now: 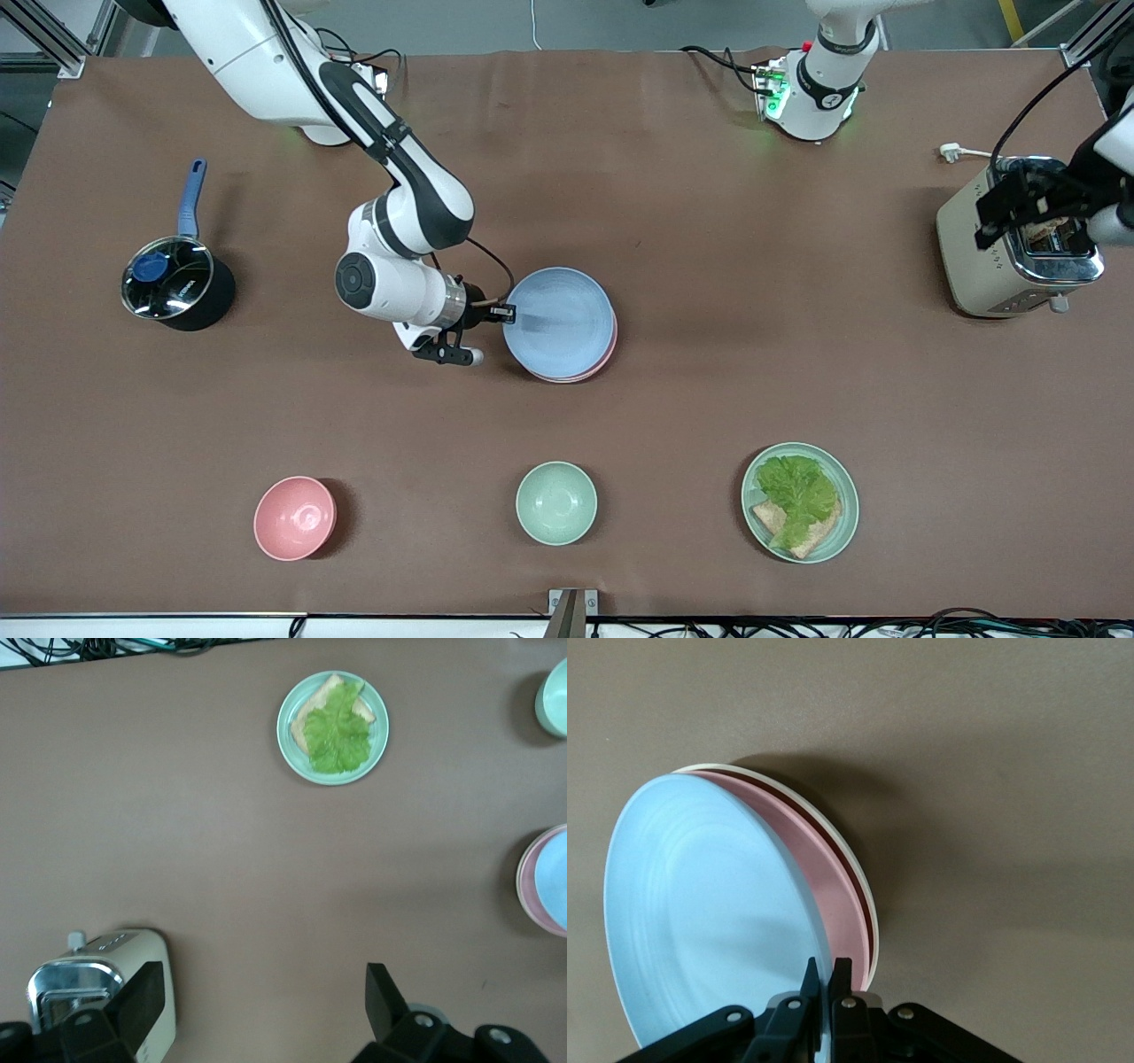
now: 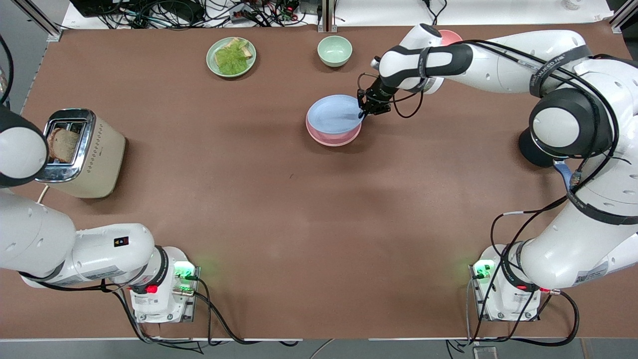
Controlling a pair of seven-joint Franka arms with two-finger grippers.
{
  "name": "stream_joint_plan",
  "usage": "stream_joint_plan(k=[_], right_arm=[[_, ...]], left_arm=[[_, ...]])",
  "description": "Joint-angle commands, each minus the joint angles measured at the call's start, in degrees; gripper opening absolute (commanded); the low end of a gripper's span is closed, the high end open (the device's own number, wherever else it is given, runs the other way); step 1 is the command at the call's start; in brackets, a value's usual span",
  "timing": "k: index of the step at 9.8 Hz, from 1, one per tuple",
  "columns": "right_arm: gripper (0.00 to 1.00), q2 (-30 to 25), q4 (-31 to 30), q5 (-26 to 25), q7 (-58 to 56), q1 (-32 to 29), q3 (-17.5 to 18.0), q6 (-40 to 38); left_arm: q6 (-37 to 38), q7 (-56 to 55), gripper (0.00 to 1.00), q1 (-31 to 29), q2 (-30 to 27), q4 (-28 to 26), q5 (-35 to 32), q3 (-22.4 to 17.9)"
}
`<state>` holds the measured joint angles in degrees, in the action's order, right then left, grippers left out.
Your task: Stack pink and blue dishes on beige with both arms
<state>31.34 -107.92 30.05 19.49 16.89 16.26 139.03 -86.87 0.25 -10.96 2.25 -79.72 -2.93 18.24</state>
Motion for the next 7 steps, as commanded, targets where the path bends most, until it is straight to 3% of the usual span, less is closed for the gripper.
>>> stream_joint_plan(k=[1,2,4,5,6,7], right_arm=[[0.06,-0.1,-0.5,0.0,0.9,0.0,0.3,0.9],[0.11,0.0,-0.5,0.0,0.9,0.0,0.3,0.9],[0.19,0.7,-0.5,0.0,1.1,0.1,0.3,0.7],[0.40,0.7,-0.4,-0.1,2.1,-0.4,0.3,0.1],[0.77,0.1,-0.4,-0.1,2.9,-0.6,0.3,0.0],[1.00,-1.4,-0.4,-0.3,3.4,-0.7,0.2,-0.4]], left_arm=[[0.6,1.2,1.00,2.9,-4.3,-7.0,1.0,-2.7],[0.7,0.5,1.00,6.4,-5.6,-8.4,2.0,-6.3],[0.7,0.5,1.00,7.1,-7.2,-10.2,3.6,-7.8],[0.7,0.5,1.00,7.1,-7.4,-10.2,3.6,-7.7],[0.8,0.5,1.00,7.0,-7.6,-10.2,3.6,-7.7],[0.9,0.5,1.00,7.0,-7.6,-10.1,3.6,-7.7]])
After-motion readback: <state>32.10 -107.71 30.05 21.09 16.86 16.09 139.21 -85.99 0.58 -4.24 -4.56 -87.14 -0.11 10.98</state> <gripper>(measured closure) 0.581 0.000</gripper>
